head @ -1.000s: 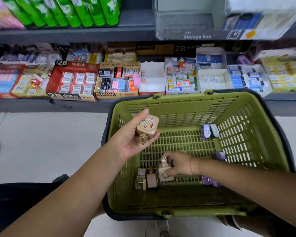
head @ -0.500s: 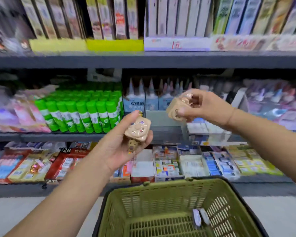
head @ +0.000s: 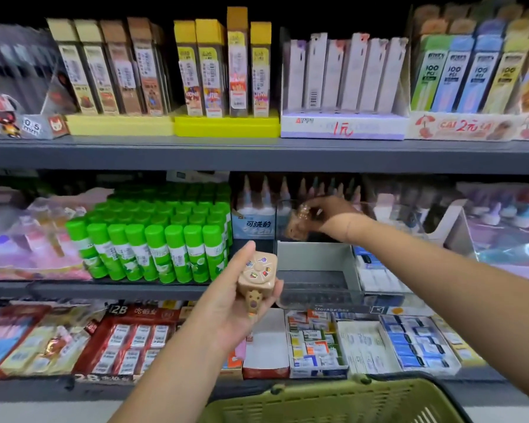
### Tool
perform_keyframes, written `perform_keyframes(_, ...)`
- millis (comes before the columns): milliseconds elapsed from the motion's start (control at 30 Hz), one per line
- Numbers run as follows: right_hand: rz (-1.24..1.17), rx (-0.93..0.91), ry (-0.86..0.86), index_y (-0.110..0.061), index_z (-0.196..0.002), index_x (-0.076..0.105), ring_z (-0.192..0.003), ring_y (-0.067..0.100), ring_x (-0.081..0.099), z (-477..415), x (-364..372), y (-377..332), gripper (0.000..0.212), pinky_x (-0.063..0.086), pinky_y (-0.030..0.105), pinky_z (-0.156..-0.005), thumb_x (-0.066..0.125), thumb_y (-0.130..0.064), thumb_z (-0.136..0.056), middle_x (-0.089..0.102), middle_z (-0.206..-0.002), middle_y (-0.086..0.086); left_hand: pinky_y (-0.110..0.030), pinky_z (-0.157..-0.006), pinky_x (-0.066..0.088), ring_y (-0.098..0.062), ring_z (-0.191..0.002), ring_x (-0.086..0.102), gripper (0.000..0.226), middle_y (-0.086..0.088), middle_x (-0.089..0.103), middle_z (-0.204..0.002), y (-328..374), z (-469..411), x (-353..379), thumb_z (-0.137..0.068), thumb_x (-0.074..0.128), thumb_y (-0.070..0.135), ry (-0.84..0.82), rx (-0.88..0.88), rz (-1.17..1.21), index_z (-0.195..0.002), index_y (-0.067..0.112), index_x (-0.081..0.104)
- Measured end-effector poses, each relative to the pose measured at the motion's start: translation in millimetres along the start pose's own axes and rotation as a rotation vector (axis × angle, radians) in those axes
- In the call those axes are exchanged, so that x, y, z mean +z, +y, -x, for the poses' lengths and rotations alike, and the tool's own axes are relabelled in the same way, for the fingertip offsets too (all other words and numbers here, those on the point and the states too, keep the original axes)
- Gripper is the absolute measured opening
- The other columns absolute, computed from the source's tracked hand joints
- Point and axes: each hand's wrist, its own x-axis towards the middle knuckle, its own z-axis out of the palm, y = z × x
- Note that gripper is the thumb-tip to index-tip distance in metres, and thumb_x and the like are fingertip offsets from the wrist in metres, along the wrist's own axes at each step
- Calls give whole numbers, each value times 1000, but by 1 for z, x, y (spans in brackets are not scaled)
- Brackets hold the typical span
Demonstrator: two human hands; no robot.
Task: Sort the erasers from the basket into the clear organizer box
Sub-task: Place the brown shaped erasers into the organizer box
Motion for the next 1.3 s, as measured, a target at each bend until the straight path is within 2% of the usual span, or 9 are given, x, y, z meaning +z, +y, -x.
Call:
perform_keyframes(100, 215, -19, -33, -20, -122, 61, -128, 32, 45, -15, 16, 6, 44, 36, 24, -94, 70, -36, -82, 51, -138, 14, -38, -59, 59, -26, -67, 70, 47, -17, 73, -85, -2, -7, -3, -53, 84, 25, 18, -18, -7, -92, 6, 67)
perform_keyframes(400, 253, -56, -14, -12, -89, 66, -86, 20, 60, -30, 30, 6, 22, 24, 18, -58, 74, -30, -79, 69, -95, 6, -36, -58, 59, -29, -73, 70, 62, -19, 72, -92, 5, -18, -6, -45, 87, 27, 30, -31, -17, -99, 2, 68)
perform_keyframes(600, 147, -11, -88, -11, -89, 71, -79, 13, 57, -25, 23, 3, 16, 33, 18, -67, 66, -27, -86, 71, -98, 5, -39, -62, 60, -28, -70, 70, 65, -19, 72, -89, 4, -16, -3, -41, 87, 28, 21, -22, -17, -96, 0, 68)
perform_keyframes(733, 169, -21, -47, -17, -103, 70, -97, 18, 60, -7, 4, -10, 21, 41, 20, -81, 61, -32, -90, 68, -110, 2, -40, -64, 60, -27, -70, 70, 63, -18, 72, -86, 4, -12, 5, -43, 85, 29, 8, -13, 4, -95, 0, 67)
perform_keyframes(833, -127, -262, 52, -23, -109, 66, -101, 12, 61, 29, -10, -36, 27, 44, 22, -88, 69, -33, -84, 66, -110, -4, -40, -65, 60, -26, -71, 70, 56, -17, 72, -87, 3, -9, 9, -48, 83, 31, -1, 4, 12, -93, 2, 67)
perform_keyframes(900, -235, -508, -102, -28, -120, 59, -107, 4, 55, 58, -17, -55, 49, 41, 18, -95, 77, -33, -75, 57, -118, -5, -37, -61, 61, -24, -67, 70, 53, -15, 73, -85, 4, -7, 11, -55, 80, 35, -22, 12, -5, -96, 4, 67)
perform_keyframes(967, -112, -630, -223, -28, -133, 49, -120, 3, 44, 77, -16, -67, 74, 32, 17, -105, 83, -35, -67, 48, -128, -5, -33, -53, 59, -24, -74, 69, 57, -14, 73, -90, 4, -5, 13, -61, 74, 41, -36, 16, -26, -106, 6, 67)
perform_keyframes(1100, 76, -580, -168, -28, -141, 38, -116, 10, 38, 86, -3, -80, 89, 32, 27, -104, 84, -36, -66, 46, -128, -9, -26, -53, 56, -20, -91, 66, 58, -9, 72, -105, 0, -3, 15, -70, 63, 51, -77, 18, -72, -113, 13, 68)
perform_keyframes(1300, 6, -487, -53, -33, -131, 49, -110, 10, 45, 92, 6, -77, 68, 40, 34, -97, 76, -46, -71, 46, -116, -9, -40, -65, 61, -29, -103, 65, 44, -21, 68, -114, 1, -3, 16, -96, 48, 37, -95, -36, 110, -119, 1, 61)
